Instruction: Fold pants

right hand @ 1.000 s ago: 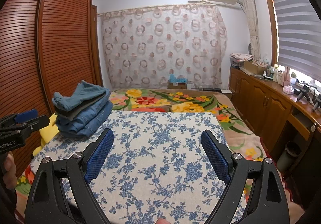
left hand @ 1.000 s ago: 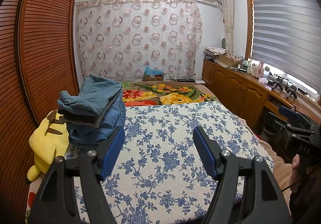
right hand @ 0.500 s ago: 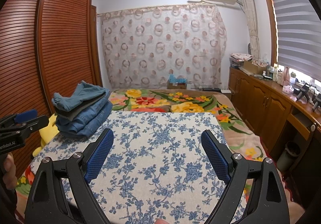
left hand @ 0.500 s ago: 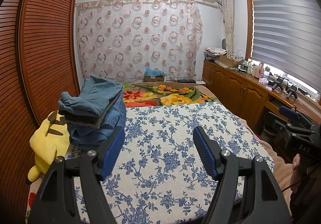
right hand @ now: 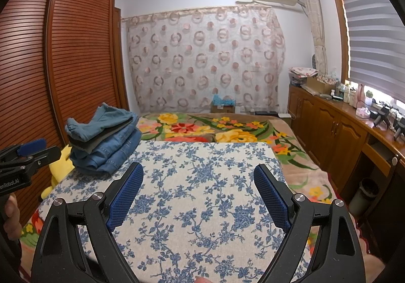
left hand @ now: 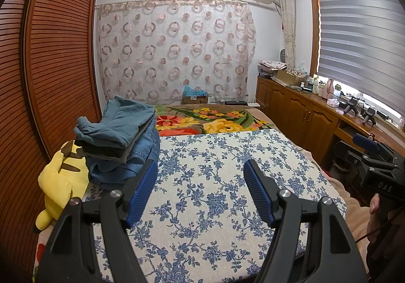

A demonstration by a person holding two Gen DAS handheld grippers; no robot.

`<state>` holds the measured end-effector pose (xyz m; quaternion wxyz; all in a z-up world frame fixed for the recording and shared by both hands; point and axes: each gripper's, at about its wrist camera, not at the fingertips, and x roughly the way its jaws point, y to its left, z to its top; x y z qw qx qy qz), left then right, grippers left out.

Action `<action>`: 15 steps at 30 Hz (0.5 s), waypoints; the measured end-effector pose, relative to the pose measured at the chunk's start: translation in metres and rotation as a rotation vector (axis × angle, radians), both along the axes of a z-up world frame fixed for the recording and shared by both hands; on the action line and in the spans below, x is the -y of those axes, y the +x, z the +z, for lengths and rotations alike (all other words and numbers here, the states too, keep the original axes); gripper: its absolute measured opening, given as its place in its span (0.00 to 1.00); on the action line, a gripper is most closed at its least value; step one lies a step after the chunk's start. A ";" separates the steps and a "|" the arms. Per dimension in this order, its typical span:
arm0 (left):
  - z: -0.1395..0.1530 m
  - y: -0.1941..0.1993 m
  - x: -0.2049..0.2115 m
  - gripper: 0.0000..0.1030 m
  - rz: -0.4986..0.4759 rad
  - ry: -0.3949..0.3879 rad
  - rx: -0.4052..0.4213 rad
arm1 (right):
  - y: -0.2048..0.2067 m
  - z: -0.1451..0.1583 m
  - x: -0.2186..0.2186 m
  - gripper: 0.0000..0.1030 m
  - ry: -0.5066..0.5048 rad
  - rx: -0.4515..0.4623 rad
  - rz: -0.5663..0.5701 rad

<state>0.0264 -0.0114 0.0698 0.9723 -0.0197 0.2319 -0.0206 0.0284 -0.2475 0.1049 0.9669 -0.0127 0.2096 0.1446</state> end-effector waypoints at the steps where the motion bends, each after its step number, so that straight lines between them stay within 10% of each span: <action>1: 0.000 0.000 0.000 0.69 0.001 0.000 0.000 | 0.000 0.000 0.000 0.88 0.000 0.000 0.000; 15: -0.001 0.000 0.001 0.69 0.000 -0.001 0.000 | 0.000 0.000 0.000 0.88 0.001 -0.001 0.000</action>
